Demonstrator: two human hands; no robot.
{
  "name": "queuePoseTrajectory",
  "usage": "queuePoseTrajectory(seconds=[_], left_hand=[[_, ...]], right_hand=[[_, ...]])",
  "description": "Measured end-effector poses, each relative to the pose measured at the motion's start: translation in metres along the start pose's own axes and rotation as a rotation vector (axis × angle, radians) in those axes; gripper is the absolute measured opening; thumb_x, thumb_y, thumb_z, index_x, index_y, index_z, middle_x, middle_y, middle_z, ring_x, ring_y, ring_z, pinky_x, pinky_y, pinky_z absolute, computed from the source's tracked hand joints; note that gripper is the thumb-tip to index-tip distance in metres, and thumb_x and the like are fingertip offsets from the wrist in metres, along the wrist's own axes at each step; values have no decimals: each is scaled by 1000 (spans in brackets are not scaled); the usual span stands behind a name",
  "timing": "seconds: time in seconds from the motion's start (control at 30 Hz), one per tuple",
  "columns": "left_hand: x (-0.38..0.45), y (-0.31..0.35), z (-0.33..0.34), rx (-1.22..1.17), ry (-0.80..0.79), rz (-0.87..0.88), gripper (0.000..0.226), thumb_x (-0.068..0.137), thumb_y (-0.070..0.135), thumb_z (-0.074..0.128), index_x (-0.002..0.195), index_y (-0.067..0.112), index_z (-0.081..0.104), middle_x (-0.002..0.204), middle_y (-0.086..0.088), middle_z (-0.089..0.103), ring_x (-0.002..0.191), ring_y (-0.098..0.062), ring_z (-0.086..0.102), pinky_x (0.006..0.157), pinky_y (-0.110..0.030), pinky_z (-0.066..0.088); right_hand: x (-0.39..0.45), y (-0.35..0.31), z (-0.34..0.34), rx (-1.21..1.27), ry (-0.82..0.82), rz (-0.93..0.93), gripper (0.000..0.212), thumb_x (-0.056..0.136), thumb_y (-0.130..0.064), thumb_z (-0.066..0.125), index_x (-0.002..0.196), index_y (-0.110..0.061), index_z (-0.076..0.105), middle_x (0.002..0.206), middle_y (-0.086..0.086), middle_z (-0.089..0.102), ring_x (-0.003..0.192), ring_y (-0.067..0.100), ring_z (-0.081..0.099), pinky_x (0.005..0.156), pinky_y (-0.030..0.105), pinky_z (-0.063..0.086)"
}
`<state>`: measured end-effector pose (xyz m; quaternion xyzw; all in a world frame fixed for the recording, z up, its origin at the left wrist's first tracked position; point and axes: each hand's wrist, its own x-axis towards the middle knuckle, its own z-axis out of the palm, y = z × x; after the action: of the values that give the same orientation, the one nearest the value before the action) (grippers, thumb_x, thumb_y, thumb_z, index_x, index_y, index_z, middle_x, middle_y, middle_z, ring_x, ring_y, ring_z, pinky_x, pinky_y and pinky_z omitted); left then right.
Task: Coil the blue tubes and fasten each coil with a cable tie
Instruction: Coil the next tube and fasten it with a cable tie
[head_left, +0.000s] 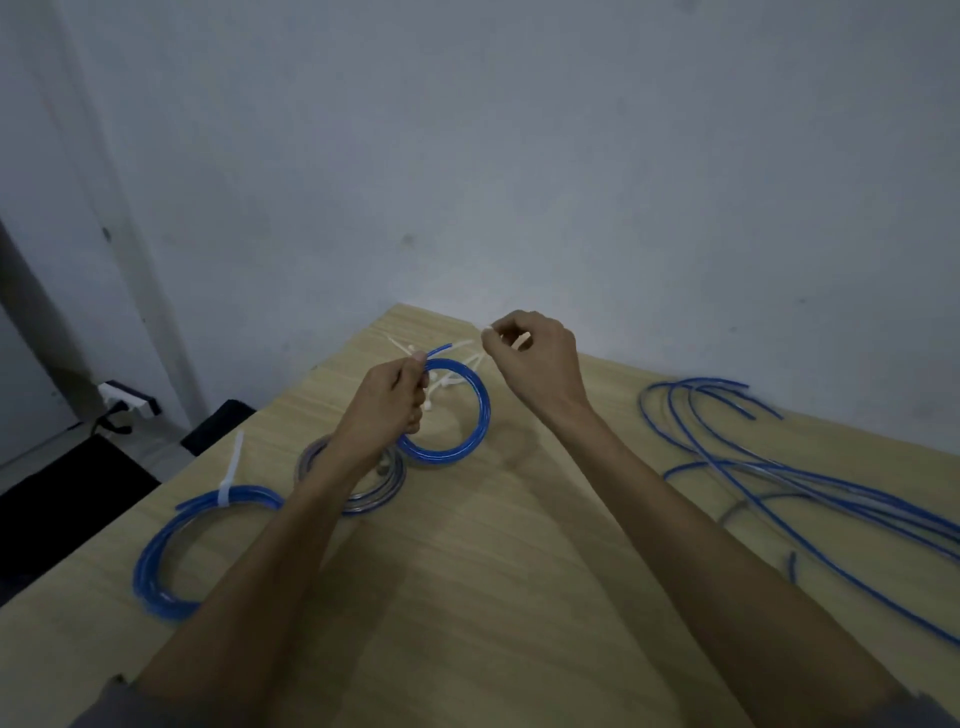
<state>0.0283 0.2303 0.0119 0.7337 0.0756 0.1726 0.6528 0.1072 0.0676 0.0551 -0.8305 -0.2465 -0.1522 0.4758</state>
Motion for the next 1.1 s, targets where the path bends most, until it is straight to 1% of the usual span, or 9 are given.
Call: queuePoseTrajectory(seconds=[0.17, 0.27, 0.37, 0.43, 0.5, 0.67, 0.87, 1.0, 1.1], left_hand=[[-4, 6, 35, -67, 26, -21, 41, 109, 35, 38, 76, 13, 47, 49, 12, 30, 40, -5, 23, 40, -20, 24], [-11, 7, 69, -90, 25, -36, 40, 109, 36, 37, 77, 14, 48, 51, 10, 32, 40, -5, 26, 40, -19, 26], [-20, 8, 105, -163, 35, -82, 41, 108, 37, 38, 76, 14, 48, 50, 11, 33, 40, -5, 26, 40, -19, 27], [-25, 10, 127, -214, 67, -133, 41, 108, 36, 39, 75, 14, 48, 49, 10, 32, 39, -6, 26, 40, -20, 27], [-28, 11, 144, -253, 85, -183, 41, 108, 36, 40, 74, 14, 48, 50, 8, 31, 38, -7, 25, 39, -21, 27], [-42, 10, 175, -331, 81, -262, 39, 108, 34, 39, 76, 14, 48, 53, 4, 32, 38, -7, 26, 38, -20, 25], [-38, 5, 174, -374, 151, -279, 41, 109, 37, 37, 75, 15, 46, 52, 4, 32, 40, -9, 27, 38, -21, 27], [-37, 7, 176, -369, 97, -325, 41, 107, 36, 38, 72, 17, 45, 45, 8, 31, 36, -8, 26, 38, -22, 26], [-42, 11, 181, -324, 39, -339, 43, 105, 40, 38, 68, 18, 45, 47, 7, 29, 37, -10, 24, 38, -22, 24]], right_hand=[[-38, -4, -54, -15, 65, -200, 10, 89, -22, 68, 81, -24, 63, 80, -8, 65, 62, 6, 51, 62, 21, 44], [-65, 1, -77, -83, 84, -305, 9, 90, -20, 67, 83, -19, 63, 81, -7, 61, 58, 9, 48, 57, 22, 42], [-92, 14, -95, -228, 135, -402, 7, 89, -17, 66, 84, -13, 63, 83, -5, 58, 57, 0, 41, 56, 18, 35], [-110, 27, -105, -329, 170, -449, 6, 88, -16, 66, 84, -12, 64, 84, -4, 58, 56, 4, 40, 51, 22, 36], [-124, 42, -112, -383, 174, -493, 6, 87, -15, 66, 84, -11, 64, 84, -3, 58, 57, 11, 44, 47, 28, 39], [-151, 76, -125, -456, 101, -502, 7, 86, -17, 62, 85, -12, 65, 85, -3, 60, 56, 14, 48, 48, 33, 45], [-162, 86, -131, -449, 71, -507, 8, 87, -18, 61, 85, -11, 64, 86, -2, 59, 58, 14, 48, 49, 33, 47], [-163, 85, -130, -465, 84, -514, 7, 86, -19, 62, 84, -12, 64, 84, -2, 59, 57, 12, 44, 48, 32, 45], [-162, 84, -132, -532, 95, -497, 9, 89, -21, 61, 87, -13, 65, 89, -2, 62, 57, 12, 50, 46, 30, 46]])
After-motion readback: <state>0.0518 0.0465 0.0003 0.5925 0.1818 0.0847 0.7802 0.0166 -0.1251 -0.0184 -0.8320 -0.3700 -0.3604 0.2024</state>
